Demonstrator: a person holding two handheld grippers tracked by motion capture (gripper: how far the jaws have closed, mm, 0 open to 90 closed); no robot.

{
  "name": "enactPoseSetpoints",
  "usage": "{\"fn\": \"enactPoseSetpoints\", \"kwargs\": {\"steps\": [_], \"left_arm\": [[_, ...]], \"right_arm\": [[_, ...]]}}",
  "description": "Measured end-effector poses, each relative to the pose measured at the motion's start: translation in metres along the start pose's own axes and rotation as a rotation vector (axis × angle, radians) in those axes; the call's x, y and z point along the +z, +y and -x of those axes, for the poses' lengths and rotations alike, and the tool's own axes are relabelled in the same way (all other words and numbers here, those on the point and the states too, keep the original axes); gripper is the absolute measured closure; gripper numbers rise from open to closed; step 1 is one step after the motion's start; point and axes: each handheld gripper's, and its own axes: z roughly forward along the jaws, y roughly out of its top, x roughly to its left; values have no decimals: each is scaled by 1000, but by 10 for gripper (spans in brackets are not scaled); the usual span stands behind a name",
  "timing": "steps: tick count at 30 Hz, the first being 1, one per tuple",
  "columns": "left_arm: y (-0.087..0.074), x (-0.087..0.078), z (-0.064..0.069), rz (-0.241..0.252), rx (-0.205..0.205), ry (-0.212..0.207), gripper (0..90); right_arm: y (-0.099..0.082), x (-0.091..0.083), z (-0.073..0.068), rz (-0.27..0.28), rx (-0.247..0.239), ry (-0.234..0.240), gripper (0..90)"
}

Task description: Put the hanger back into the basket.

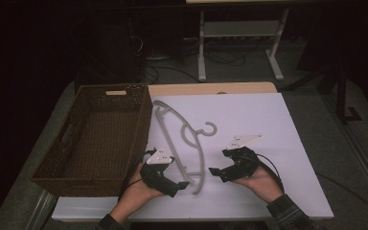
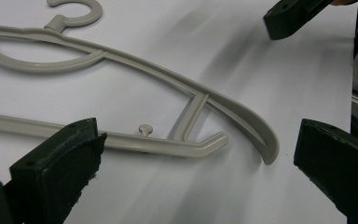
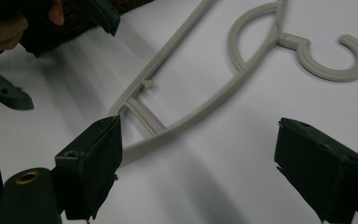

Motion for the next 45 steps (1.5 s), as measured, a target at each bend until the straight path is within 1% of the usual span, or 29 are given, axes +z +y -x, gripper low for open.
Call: {"fn": "enactPoseSetpoints", "kwargs": {"steps": [3,4,5,7,10,11,13,14,17,20,21,22,23,27,29,35,36,38,42,45], "left_arm": [[0,0,1,1,0,3,0],[0,0,1,1,0,3,0],[-1,-1,1,5,-2,2,0],[0,-1,1,8,-2,3,0],[0,-2,2,10,0,5,0],[0,-2,2,11,0,6,0],[1,-2,2,13,-4,4,0],[1,-2,2,13,-4,3,0],[1,-2,1,15,-7,2,0],[1,-3,1,19,-7,2,0],[1,-3,1,19,-7,2,0],[1,-3,1,20,-10,3,0],[1,-3,1,20,-10,3,0],[1,-4,1,23,-12,4,0],[1,-4,1,23,-11,5,0],[1,-3,1,15,-8,7,0],[1,-3,1,15,-9,6,0],[1,-3,1,13,-10,6,0],[1,-3,2,7,-10,4,0],[1,-3,2,6,-11,3,0]], "right_arm": [[5,9,-1,-8,0,7,200],[5,9,-1,-8,0,7,200],[9,15,-1,-9,8,8,249],[12,22,-1,-26,12,4,273],[15,34,-1,-48,14,-9,330],[16,38,-1,-57,22,-13,343],[18,45,-1,-70,13,-29,388],[18,48,0,-72,17,-33,404],[20,58,1,-88,24,-54,429],[20,66,3,-105,32,-66,470],[20,66,3,-105,32,-66,470],[19,69,3,-115,35,-76,499],[19,71,3,-125,36,-85,505],[18,76,2,-145,31,-109,545],[18,76,1,-151,18,-129,568],[18,76,-1,-158,22,-143,582],[18,76,-1,-163,10,-149,595],[19,74,1,-172,5,-156,608],[17,69,8,-182,18,-163,626],[15,65,13,-186,17,-167,646]]}}
